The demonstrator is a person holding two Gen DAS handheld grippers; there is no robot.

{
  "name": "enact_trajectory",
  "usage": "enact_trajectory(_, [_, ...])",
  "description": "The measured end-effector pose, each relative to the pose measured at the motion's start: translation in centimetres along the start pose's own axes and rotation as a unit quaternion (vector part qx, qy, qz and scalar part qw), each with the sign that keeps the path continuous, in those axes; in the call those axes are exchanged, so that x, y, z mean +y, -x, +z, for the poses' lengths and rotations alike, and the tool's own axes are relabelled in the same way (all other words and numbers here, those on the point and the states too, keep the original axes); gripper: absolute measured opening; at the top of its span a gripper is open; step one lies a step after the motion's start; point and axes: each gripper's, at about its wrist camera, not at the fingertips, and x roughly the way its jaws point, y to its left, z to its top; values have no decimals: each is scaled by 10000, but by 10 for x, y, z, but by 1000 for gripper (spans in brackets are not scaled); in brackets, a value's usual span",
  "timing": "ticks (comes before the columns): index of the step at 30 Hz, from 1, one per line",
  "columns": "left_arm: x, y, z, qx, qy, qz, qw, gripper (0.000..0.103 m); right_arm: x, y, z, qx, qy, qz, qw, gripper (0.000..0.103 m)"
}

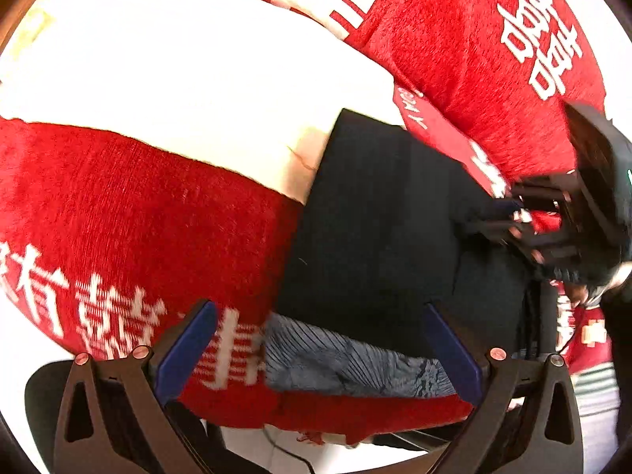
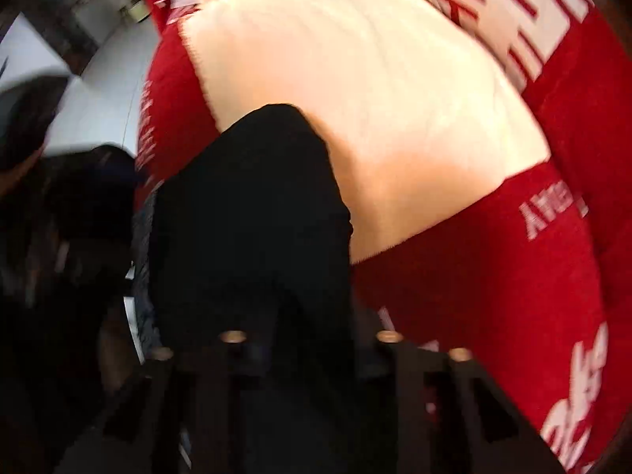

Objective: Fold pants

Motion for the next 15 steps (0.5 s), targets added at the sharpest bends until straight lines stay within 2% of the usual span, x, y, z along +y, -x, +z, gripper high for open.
enact_trajectory(2, [6, -3, 3, 204, -131, -409, 9989, 103, 16, 15, -6, -291, 181, -113, 9993, 23])
enact_trajectory(4, [4, -9, 8, 294, -355, -660, 9968, 103, 25, 31, -11, -570, 255, -134, 9980, 22])
enact_trajectory(5, [1, -12, 10, 370, -484, -761, 9952, 103, 26, 34, -3, -710, 290, -136, 9970, 22])
enact_trajectory(8, [-11, -21, 21, 530, -996, -1233, 9859, 103, 33, 57, -19, -1058, 404, -112, 9935, 21])
enact_trajectory(10, [-16, -26, 25, 667, -1073, -1610, 9788, 103, 34, 66, -23, -1204, 411, -65, 9919, 21])
enact_trajectory(11, [-22, -32, 26, 738, -1156, -1688, 9761, 103, 33, 67, -25, -1221, 388, -24, 9918, 20])
enact_trajectory(13, [-29, -43, 25, 942, -1267, -1527, 9756, 103, 28, 65, -17, -1211, 361, -5, 9920, 20])
enact_trajectory(15, [-36, -46, 18, 1107, -1487, -1552, 9703, 103, 21, 59, -12, -1185, 318, -6, 9924, 20])
